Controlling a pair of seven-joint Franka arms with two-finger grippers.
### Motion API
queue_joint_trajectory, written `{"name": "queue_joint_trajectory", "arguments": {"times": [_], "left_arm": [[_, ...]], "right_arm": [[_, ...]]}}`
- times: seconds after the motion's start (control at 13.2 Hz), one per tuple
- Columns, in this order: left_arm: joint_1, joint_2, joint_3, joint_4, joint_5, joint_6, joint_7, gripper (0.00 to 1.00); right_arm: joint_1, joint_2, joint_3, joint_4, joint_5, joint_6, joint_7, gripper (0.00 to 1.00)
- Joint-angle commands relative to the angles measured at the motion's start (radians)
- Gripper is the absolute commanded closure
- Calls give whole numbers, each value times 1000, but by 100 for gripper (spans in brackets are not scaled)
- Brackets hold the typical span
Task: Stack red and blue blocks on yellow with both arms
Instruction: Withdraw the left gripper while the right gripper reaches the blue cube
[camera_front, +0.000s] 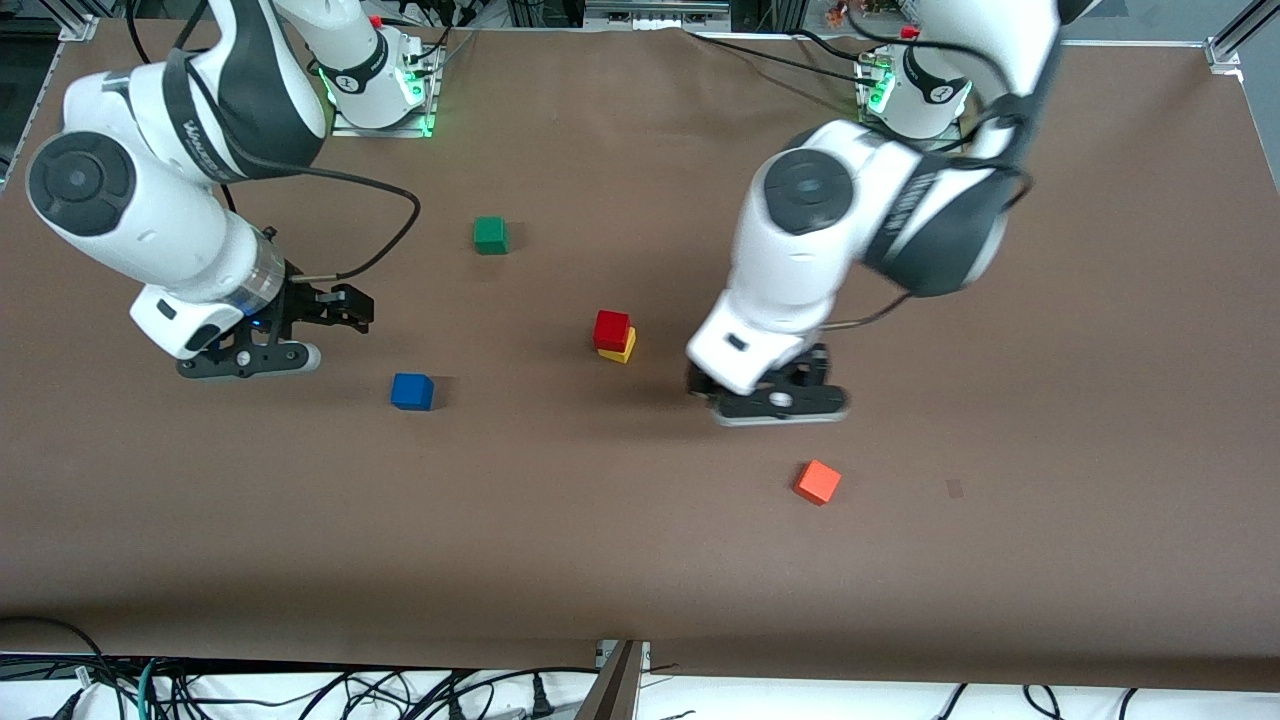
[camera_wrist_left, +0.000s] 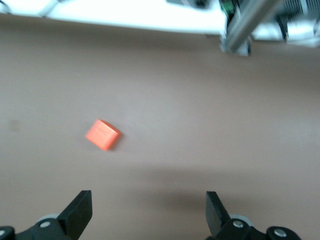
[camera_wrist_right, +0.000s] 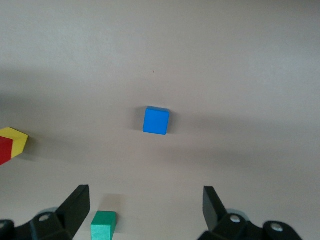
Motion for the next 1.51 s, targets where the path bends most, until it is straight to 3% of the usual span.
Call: {"name": "queue_joint_trajectory", "arguments": {"times": [0.0,0.23,0.53,0.91,1.21,1.43], "left_arm": [[93,-97,-11,-23,-75,-26,17,0],[208,-132,-17,-12,-124,-175,27,0],[318,-191,-11,-14,-123,-272,268,0],[424,-232,-9,-17,-121,-379,311,0],[432,-232,-11,-17,-121,-392,402,0],[434,-235,-9,-17,-120,-450,411,0]], "right_arm": [[-6,42,-1,22,-12,-8,0,0],[-5,47,-1,23,3,-2,17,0],[-3,48,-1,23,4,-9,19,0],[-16,56,-6,18,1,-22,8,0],[-57,103,-9,17,3,-34,16,0],[-62,223,-9,26,1,55,35,0]]}}
